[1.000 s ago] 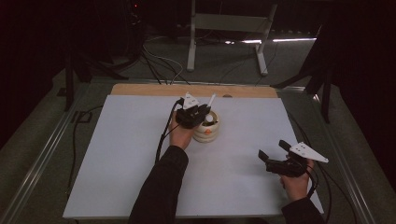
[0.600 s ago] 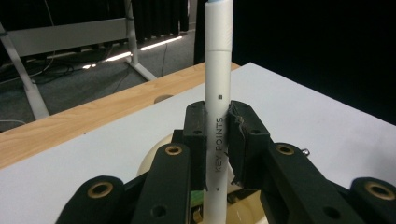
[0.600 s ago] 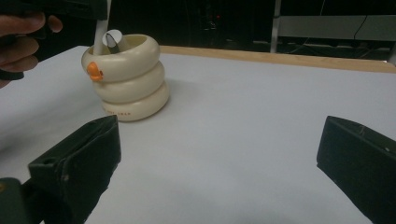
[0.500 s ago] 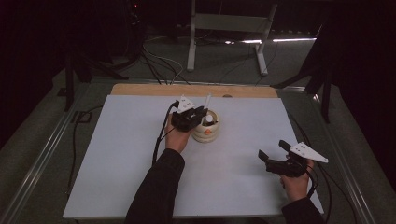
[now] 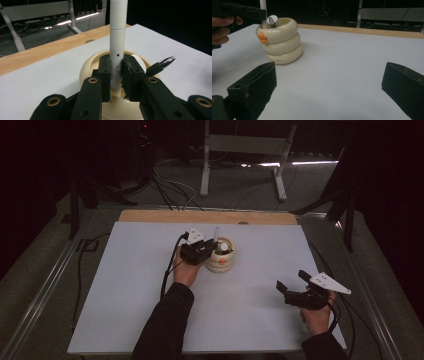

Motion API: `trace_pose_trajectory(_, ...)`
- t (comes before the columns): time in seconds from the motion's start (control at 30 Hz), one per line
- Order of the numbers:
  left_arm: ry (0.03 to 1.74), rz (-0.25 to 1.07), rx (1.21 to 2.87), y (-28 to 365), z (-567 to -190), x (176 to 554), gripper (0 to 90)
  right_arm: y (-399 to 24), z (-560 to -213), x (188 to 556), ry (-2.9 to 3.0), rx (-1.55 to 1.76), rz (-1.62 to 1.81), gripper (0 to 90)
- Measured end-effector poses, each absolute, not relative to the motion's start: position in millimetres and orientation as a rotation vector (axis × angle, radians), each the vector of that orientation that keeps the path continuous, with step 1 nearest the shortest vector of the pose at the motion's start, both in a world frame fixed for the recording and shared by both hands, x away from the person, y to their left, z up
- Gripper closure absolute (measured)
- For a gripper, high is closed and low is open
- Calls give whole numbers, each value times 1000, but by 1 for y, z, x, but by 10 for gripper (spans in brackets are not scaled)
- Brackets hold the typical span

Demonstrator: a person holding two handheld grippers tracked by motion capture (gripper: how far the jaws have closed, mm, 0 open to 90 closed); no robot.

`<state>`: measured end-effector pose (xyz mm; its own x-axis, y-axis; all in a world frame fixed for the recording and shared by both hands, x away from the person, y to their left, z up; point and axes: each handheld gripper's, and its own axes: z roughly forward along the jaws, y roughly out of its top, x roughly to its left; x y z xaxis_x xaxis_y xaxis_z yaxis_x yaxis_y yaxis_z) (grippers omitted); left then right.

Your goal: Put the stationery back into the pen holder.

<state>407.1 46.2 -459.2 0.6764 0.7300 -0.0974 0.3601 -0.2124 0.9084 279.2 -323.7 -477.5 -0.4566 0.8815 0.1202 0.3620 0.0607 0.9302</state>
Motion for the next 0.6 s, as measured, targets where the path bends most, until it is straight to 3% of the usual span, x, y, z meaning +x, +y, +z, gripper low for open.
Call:
trace_pose_trajectory(0.33, 868, 417, 1827, 47, -461, 406, 772, -324, -477, 279, 1855, 1237, 1392, 1)
trace_pose_trajectory(0.6, 919, 419, 1813, 48, -462, 407, 339, -323, -477, 279, 1854, 1238, 1392, 1)
